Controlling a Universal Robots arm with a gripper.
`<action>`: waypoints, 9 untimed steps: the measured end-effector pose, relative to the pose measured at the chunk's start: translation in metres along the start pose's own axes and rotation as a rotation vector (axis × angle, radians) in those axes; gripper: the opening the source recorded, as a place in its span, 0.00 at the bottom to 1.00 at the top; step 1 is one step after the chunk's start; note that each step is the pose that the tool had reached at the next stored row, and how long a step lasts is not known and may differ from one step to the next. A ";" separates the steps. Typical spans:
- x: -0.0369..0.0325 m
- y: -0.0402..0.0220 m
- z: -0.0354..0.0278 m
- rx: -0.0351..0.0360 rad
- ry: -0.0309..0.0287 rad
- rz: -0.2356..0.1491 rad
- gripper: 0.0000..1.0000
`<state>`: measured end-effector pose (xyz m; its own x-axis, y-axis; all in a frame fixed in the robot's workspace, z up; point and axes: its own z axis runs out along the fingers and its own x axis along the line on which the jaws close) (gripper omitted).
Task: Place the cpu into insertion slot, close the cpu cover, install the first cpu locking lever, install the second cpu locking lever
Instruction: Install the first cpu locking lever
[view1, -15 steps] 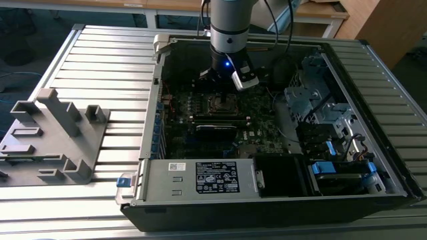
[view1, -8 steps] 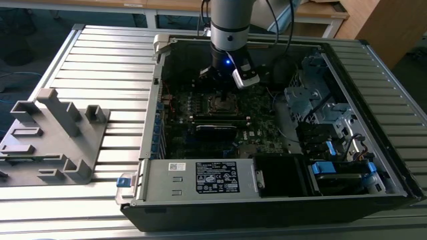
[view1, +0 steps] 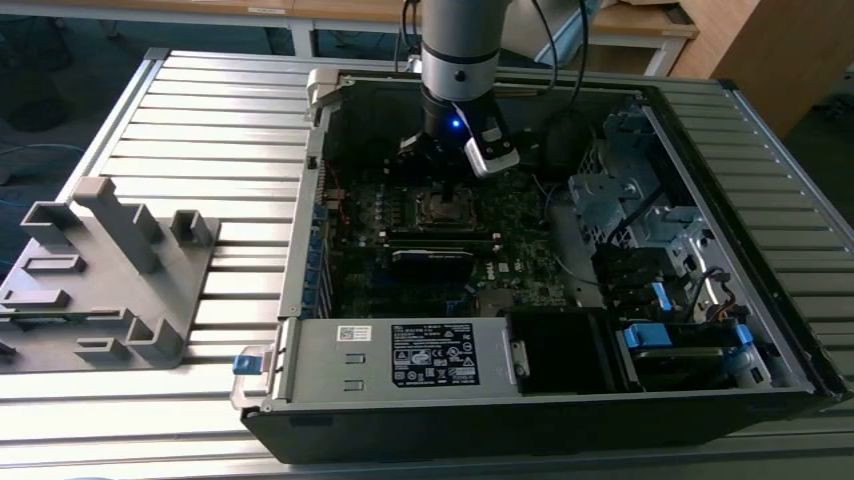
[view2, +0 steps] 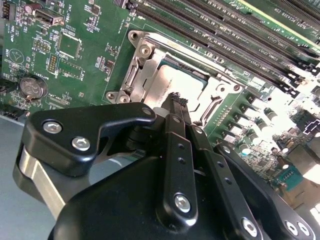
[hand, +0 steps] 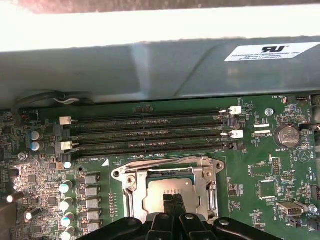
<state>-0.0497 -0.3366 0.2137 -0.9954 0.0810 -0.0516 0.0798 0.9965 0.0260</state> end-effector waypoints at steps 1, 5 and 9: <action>-0.0002 0.0000 0.0001 0.0005 0.0078 0.000 0.11; -0.0003 0.0000 0.0001 0.0029 0.0327 0.001 0.11; -0.0014 0.0001 0.0004 0.0025 0.0336 0.001 0.11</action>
<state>-0.0482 -0.3366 0.2134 -0.9966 0.0809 -0.0180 0.0804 0.9965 0.0235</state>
